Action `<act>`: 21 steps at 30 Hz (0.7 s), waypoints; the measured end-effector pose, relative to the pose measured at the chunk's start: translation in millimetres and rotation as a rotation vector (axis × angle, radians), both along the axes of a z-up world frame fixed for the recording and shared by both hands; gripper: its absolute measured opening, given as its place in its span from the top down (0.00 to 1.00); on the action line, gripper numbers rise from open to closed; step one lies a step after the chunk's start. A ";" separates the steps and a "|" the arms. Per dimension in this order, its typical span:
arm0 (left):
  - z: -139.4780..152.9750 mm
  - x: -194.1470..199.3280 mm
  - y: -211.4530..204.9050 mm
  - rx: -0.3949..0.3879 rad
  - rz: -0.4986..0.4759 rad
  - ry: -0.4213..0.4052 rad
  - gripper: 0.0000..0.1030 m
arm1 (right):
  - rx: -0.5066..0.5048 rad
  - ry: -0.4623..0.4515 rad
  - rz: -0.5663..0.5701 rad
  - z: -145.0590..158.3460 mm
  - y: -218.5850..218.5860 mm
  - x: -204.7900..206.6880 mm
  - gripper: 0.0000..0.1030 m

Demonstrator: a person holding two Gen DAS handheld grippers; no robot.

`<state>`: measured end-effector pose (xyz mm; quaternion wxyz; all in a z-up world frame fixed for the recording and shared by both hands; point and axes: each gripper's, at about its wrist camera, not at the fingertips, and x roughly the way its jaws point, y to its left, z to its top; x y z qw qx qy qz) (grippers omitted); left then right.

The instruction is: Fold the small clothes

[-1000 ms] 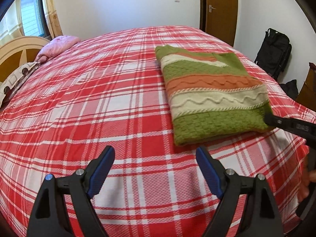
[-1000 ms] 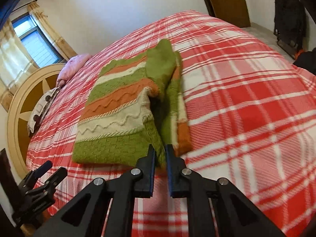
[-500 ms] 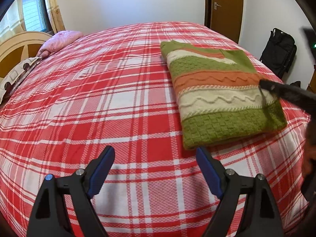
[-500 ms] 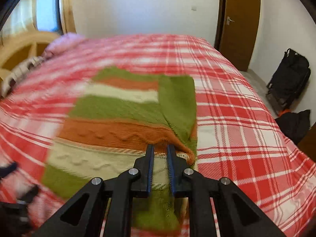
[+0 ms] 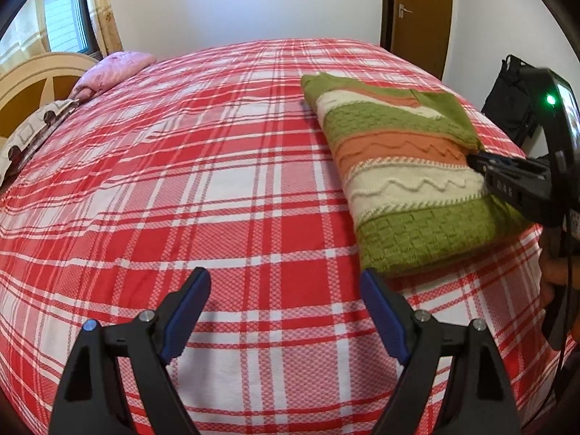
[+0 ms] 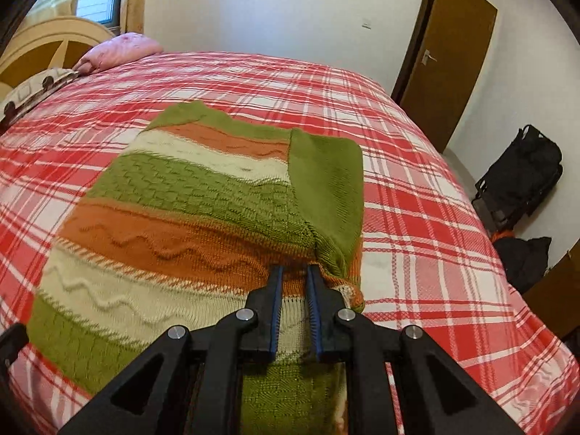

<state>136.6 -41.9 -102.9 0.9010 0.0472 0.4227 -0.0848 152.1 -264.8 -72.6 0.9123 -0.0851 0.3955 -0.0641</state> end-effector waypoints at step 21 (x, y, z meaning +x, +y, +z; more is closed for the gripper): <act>7.2 3.2 9.8 -0.077 0.008 -0.017 0.15 | 0.192 -0.059 -0.100 19.0 -29.2 -53.6 0.39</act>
